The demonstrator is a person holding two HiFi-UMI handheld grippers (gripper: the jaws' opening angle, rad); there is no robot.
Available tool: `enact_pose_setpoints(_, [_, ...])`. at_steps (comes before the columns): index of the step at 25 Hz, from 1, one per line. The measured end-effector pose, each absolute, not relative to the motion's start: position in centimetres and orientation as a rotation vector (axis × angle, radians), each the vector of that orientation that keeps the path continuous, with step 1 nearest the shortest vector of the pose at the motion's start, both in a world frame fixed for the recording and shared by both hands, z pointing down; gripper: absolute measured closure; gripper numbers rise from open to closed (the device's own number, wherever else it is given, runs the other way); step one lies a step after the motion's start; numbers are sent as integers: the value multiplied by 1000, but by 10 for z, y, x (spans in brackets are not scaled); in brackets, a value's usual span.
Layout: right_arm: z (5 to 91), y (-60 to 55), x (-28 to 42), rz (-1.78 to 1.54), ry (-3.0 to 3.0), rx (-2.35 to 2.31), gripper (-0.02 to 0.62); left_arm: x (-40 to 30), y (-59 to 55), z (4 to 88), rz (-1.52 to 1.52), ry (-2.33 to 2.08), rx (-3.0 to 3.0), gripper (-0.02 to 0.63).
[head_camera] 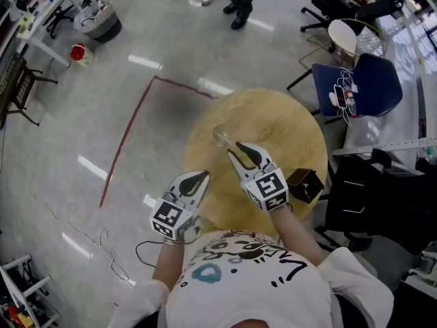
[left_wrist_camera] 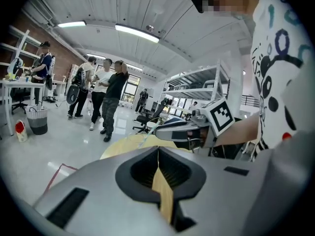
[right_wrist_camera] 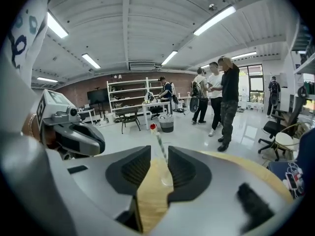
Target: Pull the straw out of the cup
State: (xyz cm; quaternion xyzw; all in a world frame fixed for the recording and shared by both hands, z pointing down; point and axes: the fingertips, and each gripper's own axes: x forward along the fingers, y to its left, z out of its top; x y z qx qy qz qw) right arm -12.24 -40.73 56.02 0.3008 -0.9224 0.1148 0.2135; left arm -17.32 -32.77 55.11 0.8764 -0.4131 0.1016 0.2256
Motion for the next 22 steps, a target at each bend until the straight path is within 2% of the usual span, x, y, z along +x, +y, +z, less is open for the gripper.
enact_pose_setpoints(6, [561,-420,-136,261,-2562,863,495,-189,-323,555,288,-1168,2382,591])
enact_pose_setpoints(8, [562,-423,-135,242,-2558,881,539,-194,-322,557,288,-1179,2368,591])
enact_pose_setpoints(10, [559,-425,-136,211,-2561,884,554,-197,-323,555,284,-1189,2368,591])
enact_pose_setpoints(22, [504,-418,-126,115,-2639,928,555,-188,-323,543,272,-1175,2419,591])
